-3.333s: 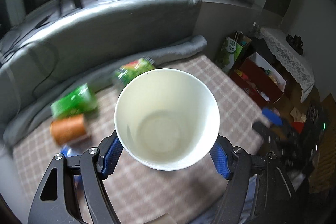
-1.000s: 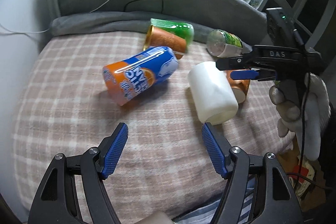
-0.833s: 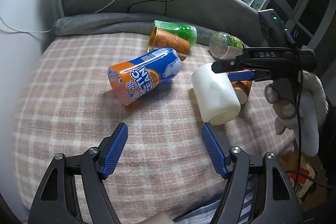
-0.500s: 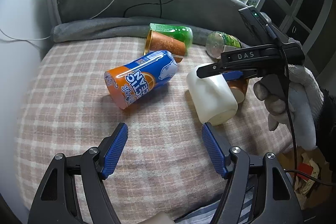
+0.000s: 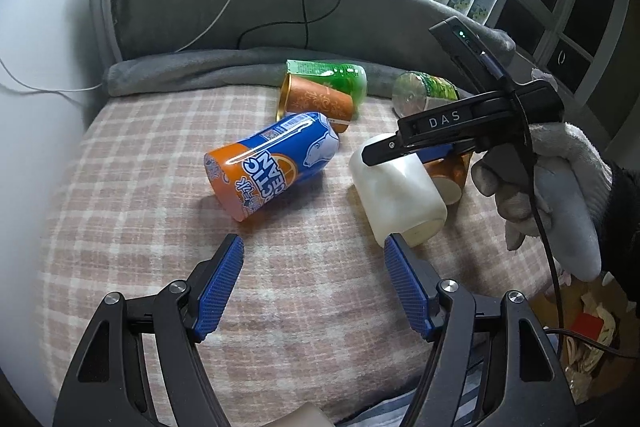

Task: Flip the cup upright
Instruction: 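Rotate the white cup with the right gripper and stand it on its base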

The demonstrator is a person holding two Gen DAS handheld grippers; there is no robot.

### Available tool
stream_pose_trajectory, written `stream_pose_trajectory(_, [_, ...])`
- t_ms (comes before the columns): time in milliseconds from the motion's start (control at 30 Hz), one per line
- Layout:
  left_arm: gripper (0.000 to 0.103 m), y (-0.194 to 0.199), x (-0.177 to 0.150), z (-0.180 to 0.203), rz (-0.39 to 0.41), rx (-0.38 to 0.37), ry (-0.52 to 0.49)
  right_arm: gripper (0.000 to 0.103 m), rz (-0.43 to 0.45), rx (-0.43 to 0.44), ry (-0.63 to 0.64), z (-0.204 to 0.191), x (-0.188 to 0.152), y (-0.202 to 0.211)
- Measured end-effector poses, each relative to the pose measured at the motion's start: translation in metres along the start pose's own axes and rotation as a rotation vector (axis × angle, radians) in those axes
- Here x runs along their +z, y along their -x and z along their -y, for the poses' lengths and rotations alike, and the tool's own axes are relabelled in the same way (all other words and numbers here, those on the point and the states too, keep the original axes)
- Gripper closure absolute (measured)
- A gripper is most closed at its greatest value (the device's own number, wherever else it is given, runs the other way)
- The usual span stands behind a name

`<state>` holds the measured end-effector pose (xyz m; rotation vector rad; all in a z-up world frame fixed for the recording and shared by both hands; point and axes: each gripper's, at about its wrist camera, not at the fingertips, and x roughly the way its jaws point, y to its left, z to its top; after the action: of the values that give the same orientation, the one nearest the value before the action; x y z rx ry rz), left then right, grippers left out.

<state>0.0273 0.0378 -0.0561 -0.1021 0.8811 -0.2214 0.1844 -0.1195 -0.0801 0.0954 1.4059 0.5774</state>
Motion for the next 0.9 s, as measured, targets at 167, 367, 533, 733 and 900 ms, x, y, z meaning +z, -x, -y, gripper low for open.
stream_pose_trajectory(167, [0.032, 0.002, 0.000, -0.004, 0.005, 0.007, 0.013, 0.024, 0.029, -0.005, 0.014, -0.001, -0.005, 0.004])
stream_pose_trajectory(367, [0.032, 0.001, 0.001, -0.005, 0.010, 0.004, 0.021, 0.024, 0.135, -0.021, 0.062, -0.007, -0.022, 0.018])
stream_pose_trajectory(533, [0.032, 0.002, 0.001, -0.003, 0.014, -0.003, 0.019, 0.024, 0.255, -0.057, 0.122, -0.015, -0.041, 0.033])
stream_pose_trajectory(733, [0.032, 0.000, 0.002, 0.002, 0.017, -0.009, 0.016, 0.025, 0.398, -0.123, 0.191, -0.021, -0.061, 0.046])
stream_pose_trajectory(900, [0.032, 0.001, 0.002, 0.005, 0.021, -0.010, 0.014, 0.025, 0.496, -0.177, 0.274, -0.032, -0.073, 0.046])
